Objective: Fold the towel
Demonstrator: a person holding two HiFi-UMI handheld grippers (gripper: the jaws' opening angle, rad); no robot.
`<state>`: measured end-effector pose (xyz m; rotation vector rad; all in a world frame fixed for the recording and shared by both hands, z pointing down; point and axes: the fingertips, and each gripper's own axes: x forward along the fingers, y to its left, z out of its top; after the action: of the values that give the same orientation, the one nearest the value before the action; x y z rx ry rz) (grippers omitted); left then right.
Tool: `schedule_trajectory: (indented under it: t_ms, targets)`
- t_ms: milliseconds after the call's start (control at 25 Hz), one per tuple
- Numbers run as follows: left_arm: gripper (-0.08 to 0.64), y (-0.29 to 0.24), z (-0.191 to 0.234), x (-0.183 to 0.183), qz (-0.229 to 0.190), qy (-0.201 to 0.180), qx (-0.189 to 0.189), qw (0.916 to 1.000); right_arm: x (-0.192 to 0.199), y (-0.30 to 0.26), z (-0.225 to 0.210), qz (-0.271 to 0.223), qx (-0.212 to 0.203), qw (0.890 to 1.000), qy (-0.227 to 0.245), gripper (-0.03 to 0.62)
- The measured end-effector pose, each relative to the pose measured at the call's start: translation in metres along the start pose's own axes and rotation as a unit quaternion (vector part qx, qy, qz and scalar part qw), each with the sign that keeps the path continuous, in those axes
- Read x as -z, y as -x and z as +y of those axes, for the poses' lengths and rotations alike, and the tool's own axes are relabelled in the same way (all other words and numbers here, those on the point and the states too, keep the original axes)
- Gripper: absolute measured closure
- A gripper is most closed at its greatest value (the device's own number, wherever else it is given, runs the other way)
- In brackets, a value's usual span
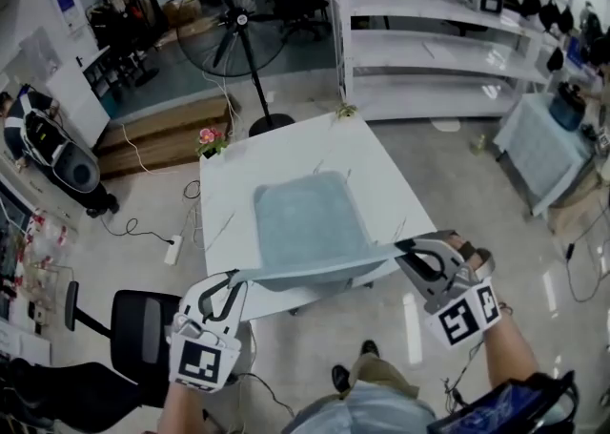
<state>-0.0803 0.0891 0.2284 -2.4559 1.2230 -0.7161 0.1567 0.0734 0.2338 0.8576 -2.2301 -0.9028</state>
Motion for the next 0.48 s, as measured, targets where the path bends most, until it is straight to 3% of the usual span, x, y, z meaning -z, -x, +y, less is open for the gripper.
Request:
schedule_trajectory:
  t_ms: [480]
  targets:
    - [0.520, -0.082, 0.072, 0.031, 0.023, 0.023, -0.009, 0.9994, 0.032, -0.101, -0.052, 0.006, 0.005, 1.000, -0.028, 0.565]
